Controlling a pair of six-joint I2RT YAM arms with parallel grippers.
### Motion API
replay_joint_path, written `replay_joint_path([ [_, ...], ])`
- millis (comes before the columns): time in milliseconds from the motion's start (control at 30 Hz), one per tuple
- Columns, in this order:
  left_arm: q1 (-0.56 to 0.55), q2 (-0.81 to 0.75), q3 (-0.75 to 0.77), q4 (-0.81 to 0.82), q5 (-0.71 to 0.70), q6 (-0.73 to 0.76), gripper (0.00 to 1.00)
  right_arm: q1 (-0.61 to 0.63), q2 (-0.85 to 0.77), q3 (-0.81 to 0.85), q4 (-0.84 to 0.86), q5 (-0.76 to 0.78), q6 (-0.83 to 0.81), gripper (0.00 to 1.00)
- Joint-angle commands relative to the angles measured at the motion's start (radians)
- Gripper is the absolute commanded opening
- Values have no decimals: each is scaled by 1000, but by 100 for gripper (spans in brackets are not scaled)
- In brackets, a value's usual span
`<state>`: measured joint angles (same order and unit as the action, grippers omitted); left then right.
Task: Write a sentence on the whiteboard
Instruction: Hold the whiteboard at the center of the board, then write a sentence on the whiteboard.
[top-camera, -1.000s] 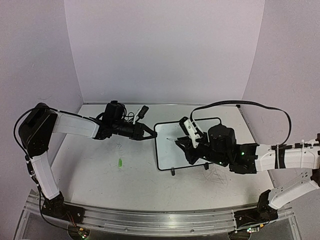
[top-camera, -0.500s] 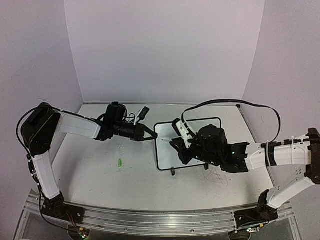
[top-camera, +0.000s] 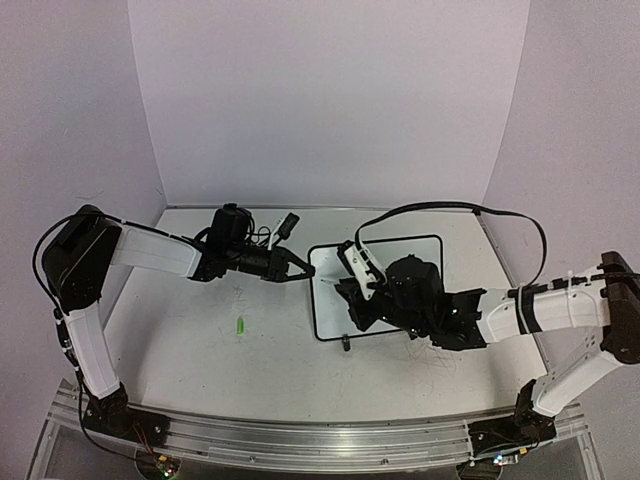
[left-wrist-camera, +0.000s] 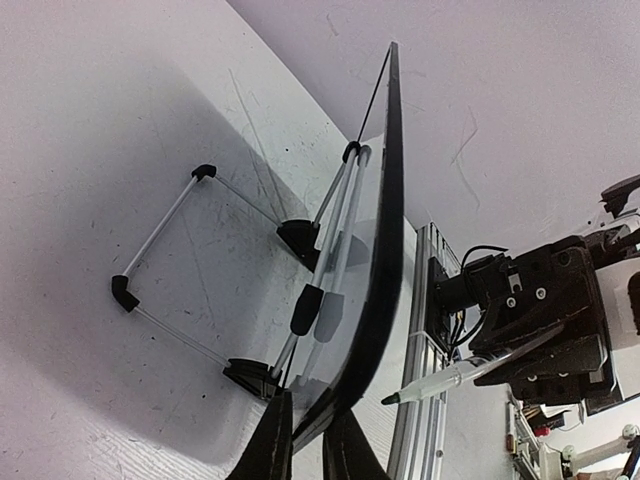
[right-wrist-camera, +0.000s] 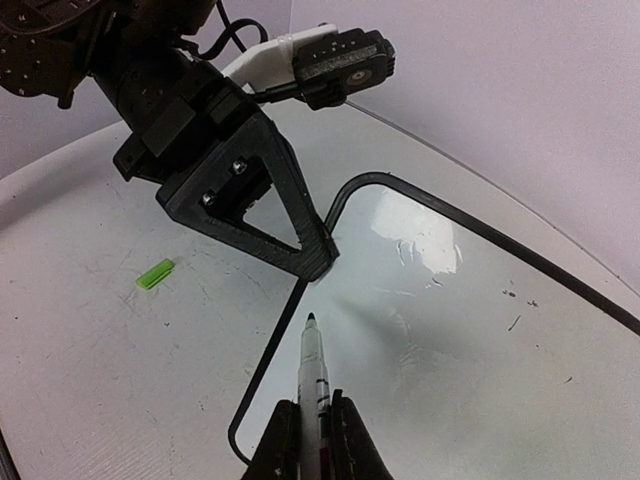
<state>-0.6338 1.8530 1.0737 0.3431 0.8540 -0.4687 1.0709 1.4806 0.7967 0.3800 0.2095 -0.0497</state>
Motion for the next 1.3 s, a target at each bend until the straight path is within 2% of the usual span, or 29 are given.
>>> replay_joint_path([
  [0,6,3,25,48,12,16,12,11,19,40,78,51,-9,0],
  [467,6,0,21,51,6,14,5,25,70,36,128,72,-9,0],
  [800,6,-3,15,52,7,13,3,26,77,30,143,142,7,0],
  [1267,6,-3,5,56,4,16,2,27,91,31,164,157,13,0],
])
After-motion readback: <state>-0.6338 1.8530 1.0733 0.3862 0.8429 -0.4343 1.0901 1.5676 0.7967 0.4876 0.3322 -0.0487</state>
